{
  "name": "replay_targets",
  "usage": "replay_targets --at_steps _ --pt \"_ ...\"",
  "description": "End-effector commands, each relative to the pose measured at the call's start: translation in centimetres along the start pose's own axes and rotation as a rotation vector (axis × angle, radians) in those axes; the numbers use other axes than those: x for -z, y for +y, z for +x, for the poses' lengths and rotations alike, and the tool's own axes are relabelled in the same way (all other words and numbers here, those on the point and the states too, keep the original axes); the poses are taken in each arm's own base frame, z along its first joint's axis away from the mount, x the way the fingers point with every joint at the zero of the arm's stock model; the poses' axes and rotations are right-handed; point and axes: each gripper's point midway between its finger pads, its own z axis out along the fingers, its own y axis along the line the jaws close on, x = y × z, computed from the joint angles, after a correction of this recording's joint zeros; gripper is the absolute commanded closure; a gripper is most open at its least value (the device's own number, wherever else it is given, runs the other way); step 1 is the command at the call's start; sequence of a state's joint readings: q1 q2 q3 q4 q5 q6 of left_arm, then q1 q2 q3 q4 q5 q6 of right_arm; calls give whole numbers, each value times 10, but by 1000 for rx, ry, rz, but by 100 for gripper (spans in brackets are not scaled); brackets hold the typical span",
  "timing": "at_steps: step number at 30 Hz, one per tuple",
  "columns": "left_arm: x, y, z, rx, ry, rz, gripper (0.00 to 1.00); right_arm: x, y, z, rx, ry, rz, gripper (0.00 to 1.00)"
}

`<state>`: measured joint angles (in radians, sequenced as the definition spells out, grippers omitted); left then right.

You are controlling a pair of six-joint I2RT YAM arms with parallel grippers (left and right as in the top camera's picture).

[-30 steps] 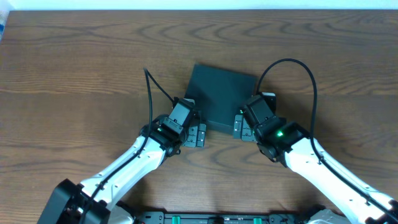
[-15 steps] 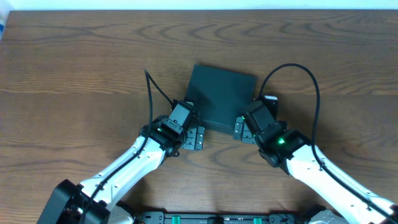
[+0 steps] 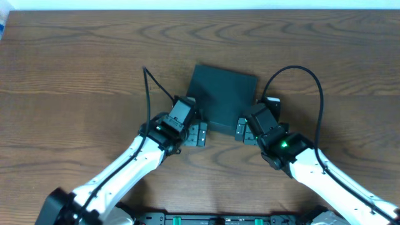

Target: Pack container

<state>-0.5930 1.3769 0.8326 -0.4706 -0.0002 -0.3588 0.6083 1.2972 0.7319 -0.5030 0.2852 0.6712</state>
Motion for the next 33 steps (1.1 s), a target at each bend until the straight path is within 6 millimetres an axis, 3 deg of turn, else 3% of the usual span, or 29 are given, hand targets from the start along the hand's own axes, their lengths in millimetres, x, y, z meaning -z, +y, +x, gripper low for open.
replay_targets --at_steps 1,6,9,12,16,20,26,33 --pt "33 -8 -31 -31 -106 18 4 21 -5 -16 33 -70 7 1" --pt "69 15 -52 -9 -201 -95 5 66 -9 -34 7 -161 -56 1" --pt "74 36 -55 46 -202 -132 5 76 -21 -33 2 -174 -30 1" --pt "68 66 -58 145 -176 -158 5 73 -39 -32 -12 -167 42 1" --pt "58 96 -69 259 -175 -145 5 58 -59 -36 -54 -136 118 1" --pt "44 107 -78 306 -166 -94 5 35 -78 -44 -125 -102 175 1" --pt "10 116 -75 274 -105 -128 4 -9 -74 -62 -133 -90 136 1" --pt "-34 120 -54 280 18 -141 5 -55 -68 -61 -141 -60 125 1"
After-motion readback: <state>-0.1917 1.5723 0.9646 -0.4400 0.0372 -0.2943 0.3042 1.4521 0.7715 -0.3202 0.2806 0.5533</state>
